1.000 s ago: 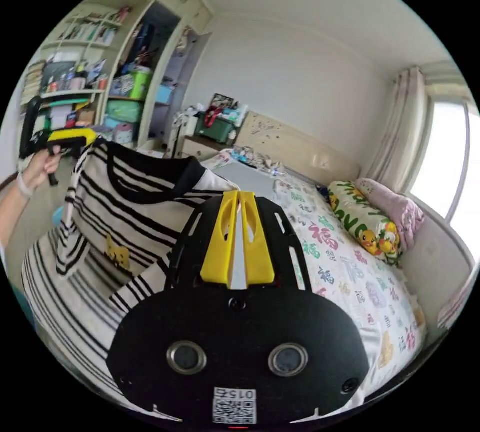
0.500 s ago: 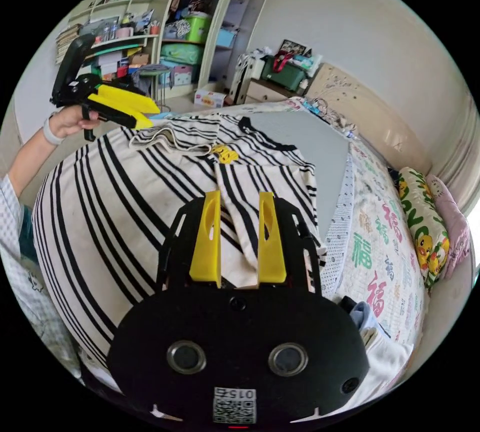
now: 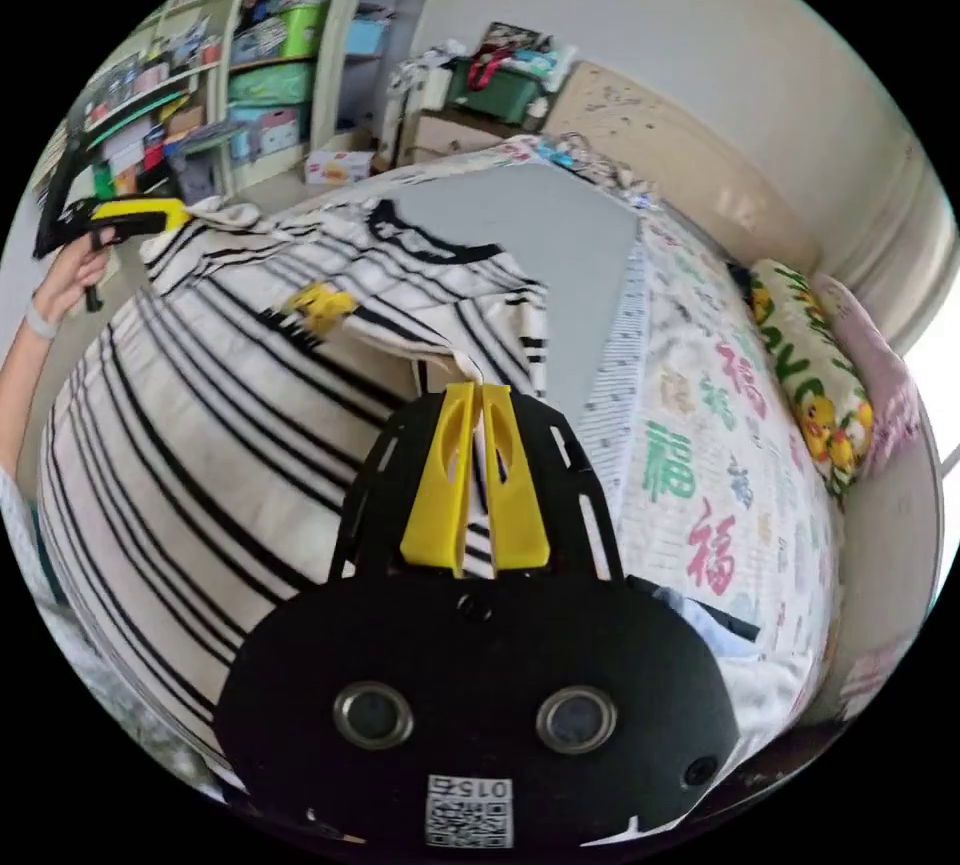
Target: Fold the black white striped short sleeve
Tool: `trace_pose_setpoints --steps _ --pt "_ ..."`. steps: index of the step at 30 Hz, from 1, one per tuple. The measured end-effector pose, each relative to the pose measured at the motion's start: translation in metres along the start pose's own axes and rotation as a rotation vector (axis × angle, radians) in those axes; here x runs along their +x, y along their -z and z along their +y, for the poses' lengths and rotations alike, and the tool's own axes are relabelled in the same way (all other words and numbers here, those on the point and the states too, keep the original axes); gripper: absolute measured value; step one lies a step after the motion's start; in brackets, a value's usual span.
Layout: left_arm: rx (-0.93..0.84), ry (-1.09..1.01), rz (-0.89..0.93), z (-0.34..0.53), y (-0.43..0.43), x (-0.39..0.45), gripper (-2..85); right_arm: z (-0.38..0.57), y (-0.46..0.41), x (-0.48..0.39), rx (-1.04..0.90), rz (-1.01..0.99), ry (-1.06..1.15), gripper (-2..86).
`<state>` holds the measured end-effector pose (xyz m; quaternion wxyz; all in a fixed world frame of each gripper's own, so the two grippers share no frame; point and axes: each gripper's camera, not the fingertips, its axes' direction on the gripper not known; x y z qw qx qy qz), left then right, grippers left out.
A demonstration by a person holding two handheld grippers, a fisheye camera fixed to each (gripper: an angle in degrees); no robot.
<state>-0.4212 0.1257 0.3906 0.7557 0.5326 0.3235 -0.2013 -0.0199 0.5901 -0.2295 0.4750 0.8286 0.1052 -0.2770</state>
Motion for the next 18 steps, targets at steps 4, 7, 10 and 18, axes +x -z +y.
trace_pose_setpoints --steps 4,7,10,18 --pt "-0.005 0.410 -0.262 0.062 0.019 -0.113 6.3 0.013 -0.038 0.100 -0.181 0.378 -0.464 8.1" --pt "0.018 0.424 -0.109 0.115 0.045 -0.126 7.9 0.036 -0.026 0.113 -0.159 0.211 -0.493 12.1" --pt "0.031 0.281 0.046 0.165 0.087 -0.093 8.1 0.061 0.009 0.085 -0.101 0.127 -0.311 13.0" --pt "0.057 0.040 0.328 0.356 0.220 0.027 10.8 0.233 0.130 0.023 0.061 -0.487 -0.064 12.4"
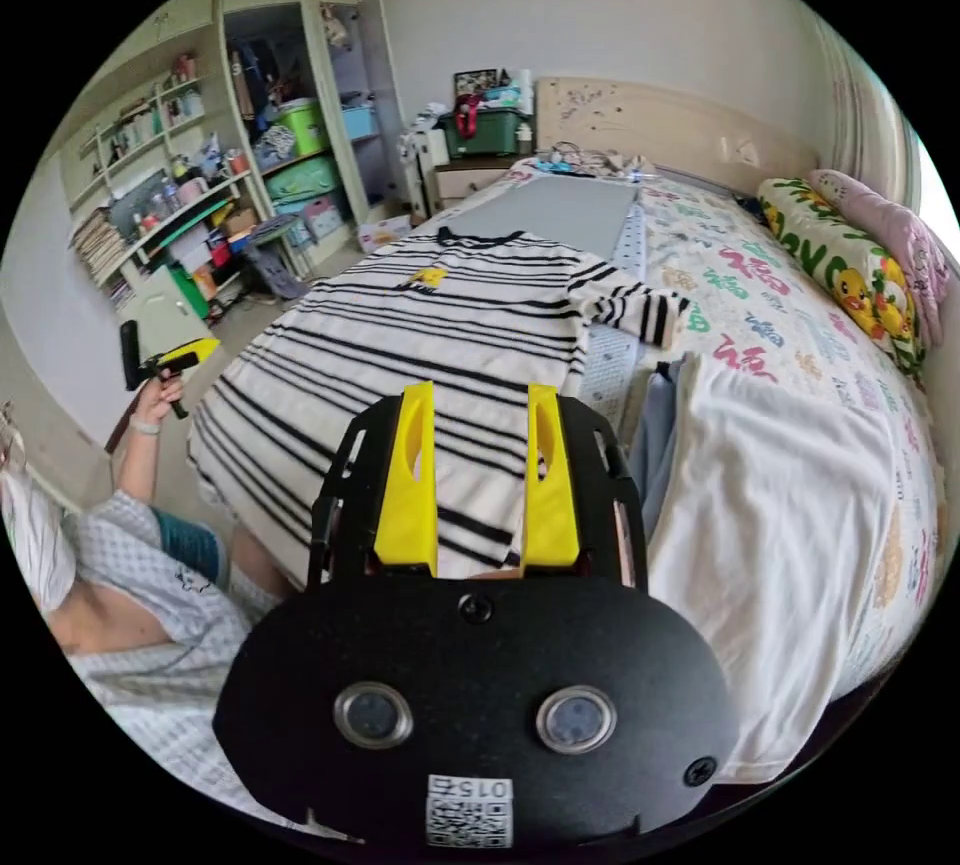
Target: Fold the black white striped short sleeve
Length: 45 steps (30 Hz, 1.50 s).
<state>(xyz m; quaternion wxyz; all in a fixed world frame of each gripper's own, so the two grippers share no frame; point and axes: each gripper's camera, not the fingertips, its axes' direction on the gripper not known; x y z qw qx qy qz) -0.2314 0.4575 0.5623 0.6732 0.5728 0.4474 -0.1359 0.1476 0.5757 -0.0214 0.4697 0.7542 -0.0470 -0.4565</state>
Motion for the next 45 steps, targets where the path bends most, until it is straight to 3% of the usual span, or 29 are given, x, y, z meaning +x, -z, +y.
trace_pose_setpoints --steps 6,12,18,22,25,45 --pt "0.073 0.134 0.055 0.119 0.051 0.028 13.0 0.122 0.015 -0.001 -0.004 0.104 -0.073 13.0" --pt "0.095 0.200 0.115 0.154 0.058 0.047 13.4 0.179 0.002 0.017 0.062 0.045 -0.184 13.4" --pt "0.088 0.168 0.046 0.163 0.080 0.078 10.5 0.196 -0.016 -0.002 0.031 0.134 -0.094 11.6" --pt "0.098 0.135 -0.008 0.172 0.102 0.095 6.3 0.211 -0.024 -0.003 0.069 0.114 -0.101 1.9" --pt "0.138 0.140 -0.021 0.178 0.123 0.097 1.8 0.220 -0.025 -0.001 0.094 0.079 -0.111 0.1" --pt "0.193 0.204 -0.149 0.204 0.169 0.110 -0.5 0.225 -0.087 -0.058 0.030 0.273 -0.028 -0.5"
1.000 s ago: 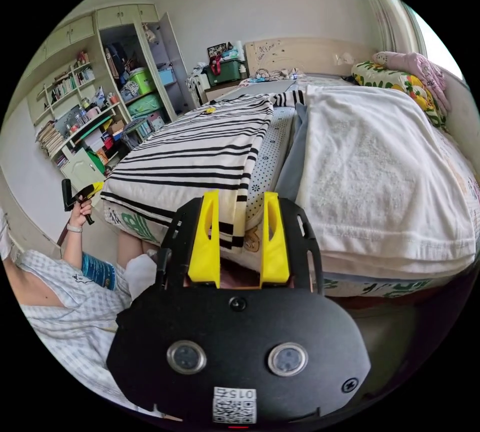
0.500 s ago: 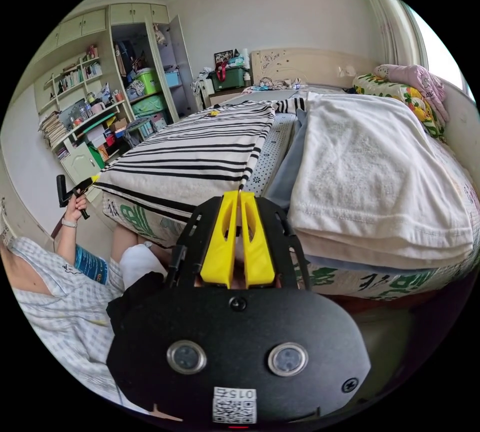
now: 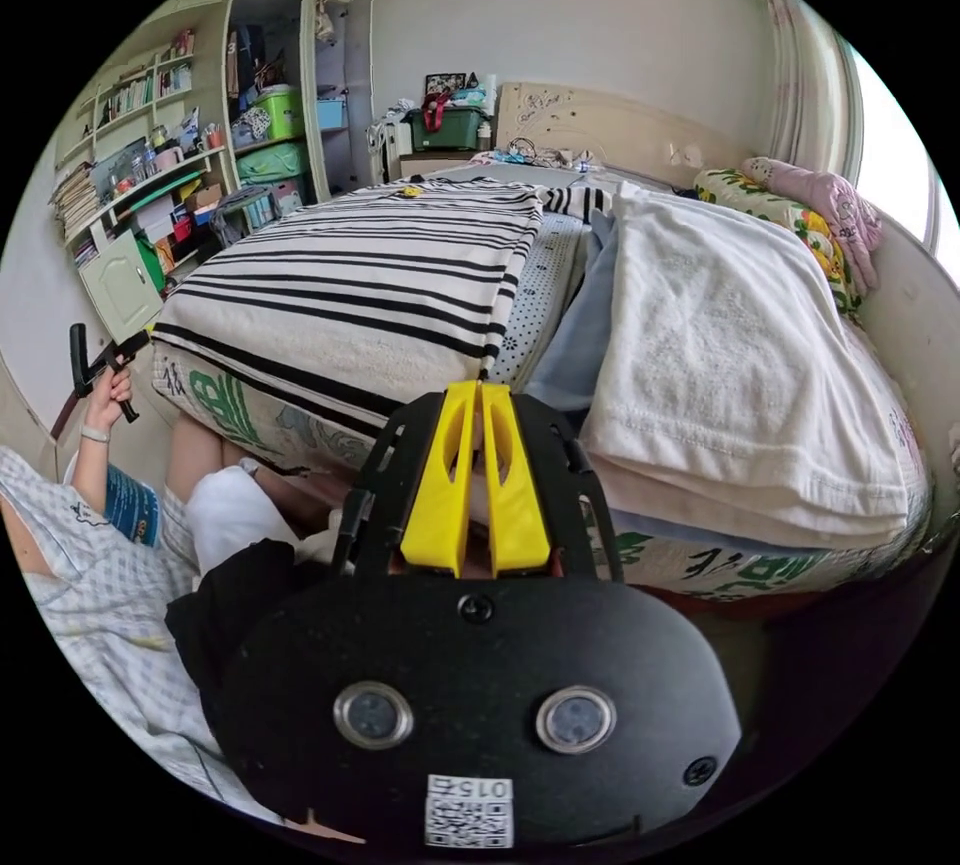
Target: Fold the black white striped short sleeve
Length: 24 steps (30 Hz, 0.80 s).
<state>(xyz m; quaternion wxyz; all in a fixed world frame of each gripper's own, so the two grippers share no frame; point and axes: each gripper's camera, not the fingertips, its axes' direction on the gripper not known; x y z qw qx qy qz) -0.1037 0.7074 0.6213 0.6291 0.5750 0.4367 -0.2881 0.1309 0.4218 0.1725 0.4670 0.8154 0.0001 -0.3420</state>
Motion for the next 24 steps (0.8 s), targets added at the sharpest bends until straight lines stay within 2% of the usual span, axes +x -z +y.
trace_pose_setpoints --steps 10,17,24 --pt "-0.002 -0.048 -0.108 -0.042 0.005 0.001 -0.6 -0.007 -0.014 -0.057 -0.008 0.227 0.106 0.1" --pt "-0.010 -0.062 -0.120 -0.079 -0.004 -0.018 0.2 -0.015 -0.015 -0.064 -0.004 0.246 0.112 0.4" --pt "-0.028 -0.051 -0.152 -0.124 -0.017 -0.052 6.5 -0.026 -0.004 -0.048 0.004 0.202 0.099 1.9"
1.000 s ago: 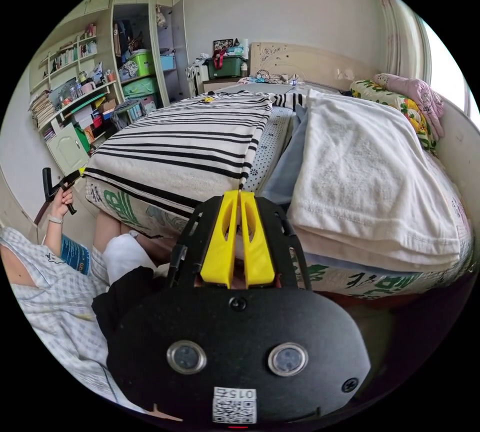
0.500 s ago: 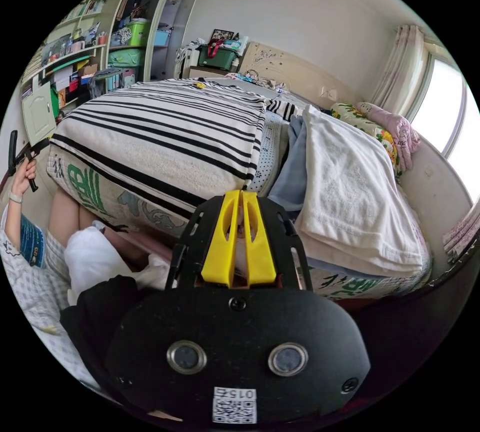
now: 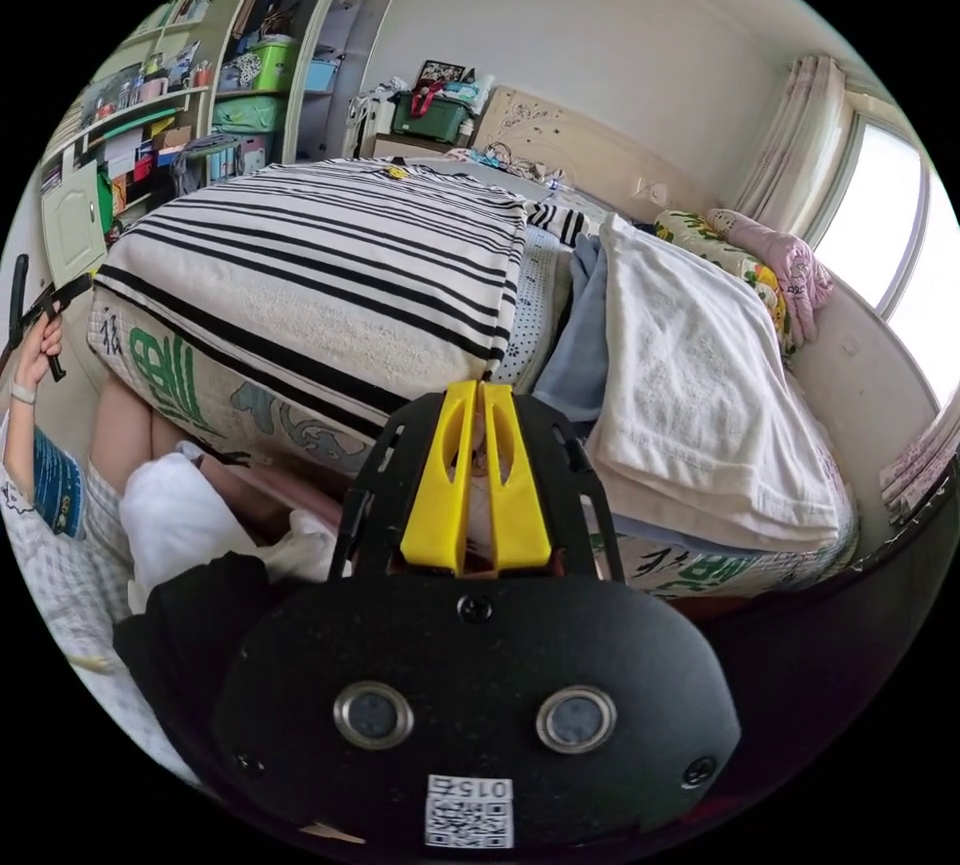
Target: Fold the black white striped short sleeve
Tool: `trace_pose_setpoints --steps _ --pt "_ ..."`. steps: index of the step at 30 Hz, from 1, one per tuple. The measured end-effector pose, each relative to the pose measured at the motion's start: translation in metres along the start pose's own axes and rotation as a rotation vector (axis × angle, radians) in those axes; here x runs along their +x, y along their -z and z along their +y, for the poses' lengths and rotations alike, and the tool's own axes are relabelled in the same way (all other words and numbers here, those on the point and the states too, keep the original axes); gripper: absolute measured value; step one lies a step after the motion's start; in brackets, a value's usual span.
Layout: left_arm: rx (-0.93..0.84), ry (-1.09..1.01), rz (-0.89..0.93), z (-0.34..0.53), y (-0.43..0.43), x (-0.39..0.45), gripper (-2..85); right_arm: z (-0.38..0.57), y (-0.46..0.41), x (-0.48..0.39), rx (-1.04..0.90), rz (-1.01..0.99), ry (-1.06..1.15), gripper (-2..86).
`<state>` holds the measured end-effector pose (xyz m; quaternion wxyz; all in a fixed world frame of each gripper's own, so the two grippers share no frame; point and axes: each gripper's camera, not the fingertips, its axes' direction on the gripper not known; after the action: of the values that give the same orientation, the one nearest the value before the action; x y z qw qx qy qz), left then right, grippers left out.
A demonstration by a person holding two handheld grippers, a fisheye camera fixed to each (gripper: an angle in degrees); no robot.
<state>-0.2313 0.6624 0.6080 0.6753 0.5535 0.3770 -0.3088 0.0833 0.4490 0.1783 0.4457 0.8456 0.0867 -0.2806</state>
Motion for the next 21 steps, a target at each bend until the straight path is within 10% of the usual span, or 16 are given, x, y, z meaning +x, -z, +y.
trace_pose_setpoints --steps 5,11,21 --pt "-0.061 -0.056 0.020 -0.052 0.014 -0.025 8.5 -0.007 0.022 0.039 -0.109 -0.025 0.107 4.6" --pt "0.073 -0.225 -0.021 -0.181 0.029 -0.021 9.0 -0.063 0.072 0.116 0.203 -0.267 -0.108 3.2" --pt "-0.040 -0.577 0.406 -0.438 -0.237 0.110 8.9 -0.245 -0.073 0.220 0.231 -0.501 -0.633 10.2"
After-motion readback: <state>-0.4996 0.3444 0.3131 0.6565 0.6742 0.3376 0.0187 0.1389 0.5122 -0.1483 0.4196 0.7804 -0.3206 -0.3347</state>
